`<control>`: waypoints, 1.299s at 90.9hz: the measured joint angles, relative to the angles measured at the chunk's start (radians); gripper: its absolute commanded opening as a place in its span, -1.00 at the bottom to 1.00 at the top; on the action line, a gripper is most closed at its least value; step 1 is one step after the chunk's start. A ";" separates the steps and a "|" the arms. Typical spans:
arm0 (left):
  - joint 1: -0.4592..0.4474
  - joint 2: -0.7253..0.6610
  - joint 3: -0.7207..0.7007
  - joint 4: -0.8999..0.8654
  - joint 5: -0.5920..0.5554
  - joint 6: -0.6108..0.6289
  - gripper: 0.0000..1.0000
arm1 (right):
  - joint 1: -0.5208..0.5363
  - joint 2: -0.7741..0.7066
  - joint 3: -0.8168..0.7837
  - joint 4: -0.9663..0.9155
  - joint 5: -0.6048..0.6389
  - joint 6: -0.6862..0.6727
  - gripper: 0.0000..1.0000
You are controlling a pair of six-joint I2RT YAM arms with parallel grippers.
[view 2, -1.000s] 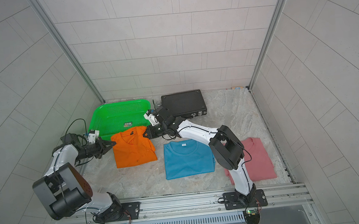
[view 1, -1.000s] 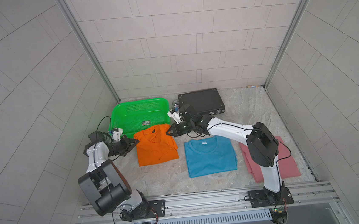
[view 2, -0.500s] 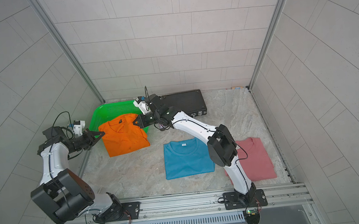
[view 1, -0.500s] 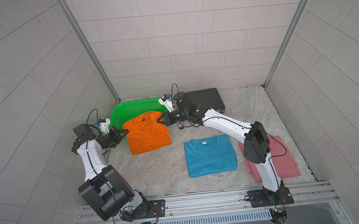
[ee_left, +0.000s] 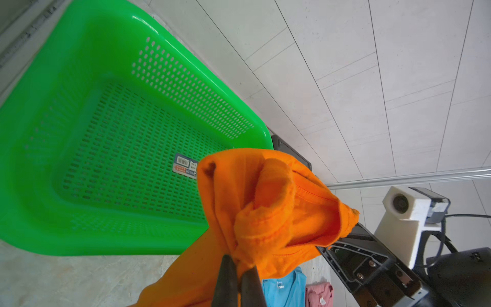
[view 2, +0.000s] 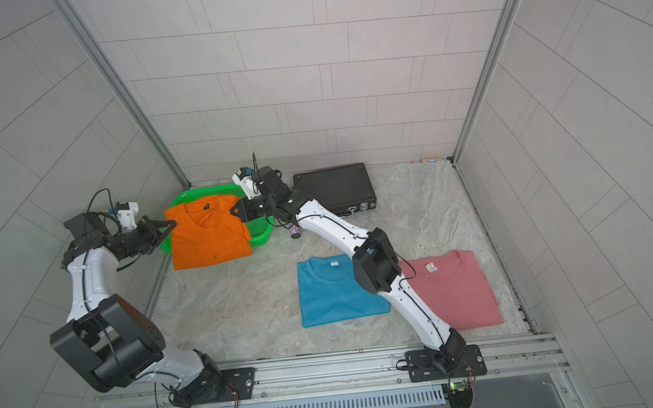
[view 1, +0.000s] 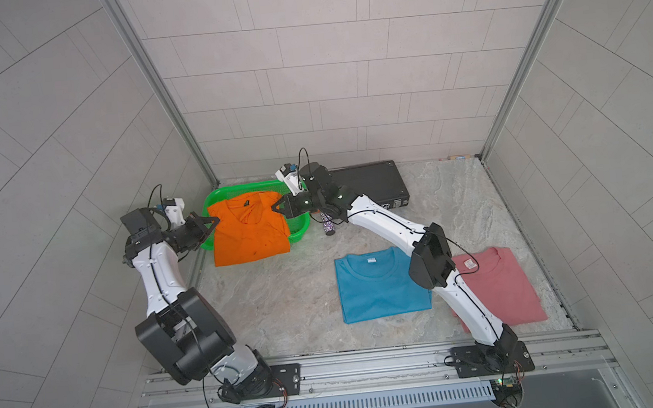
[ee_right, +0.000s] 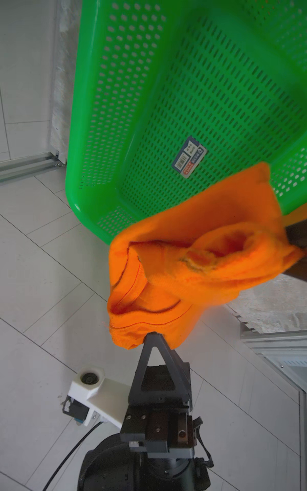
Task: Put the folded t-shirts into the basket
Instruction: Place the T-shirt in the bin.
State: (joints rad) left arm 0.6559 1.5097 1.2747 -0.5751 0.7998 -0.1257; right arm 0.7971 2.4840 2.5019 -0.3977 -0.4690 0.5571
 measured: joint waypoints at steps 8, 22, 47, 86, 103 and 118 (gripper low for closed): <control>-0.015 0.024 0.016 0.037 -0.021 -0.016 -1.00 | -0.014 0.027 0.045 0.022 0.004 0.016 -1.00; -0.042 0.112 0.084 0.089 -0.065 -0.028 -1.00 | -0.047 0.043 0.057 0.089 0.016 0.054 -1.00; -0.122 0.183 0.111 0.195 -0.139 -0.021 -1.00 | -0.069 0.104 0.064 0.261 0.082 0.115 -1.00; -0.155 0.313 0.212 0.260 -0.212 -0.006 -1.00 | -0.071 0.208 0.113 0.345 0.158 0.169 -1.00; -0.159 0.393 0.243 0.246 -0.237 0.022 -1.00 | -0.071 0.217 0.119 0.352 0.164 0.188 -1.00; -0.159 0.379 0.243 0.230 -0.244 0.042 -1.00 | -0.071 0.239 0.120 0.337 0.160 0.196 -1.00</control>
State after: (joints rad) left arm 0.4973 1.8889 1.5177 -0.3447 0.5560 -0.0841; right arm 0.7261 2.7232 2.6217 -0.0605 -0.3092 0.7528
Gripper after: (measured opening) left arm 0.048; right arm 0.075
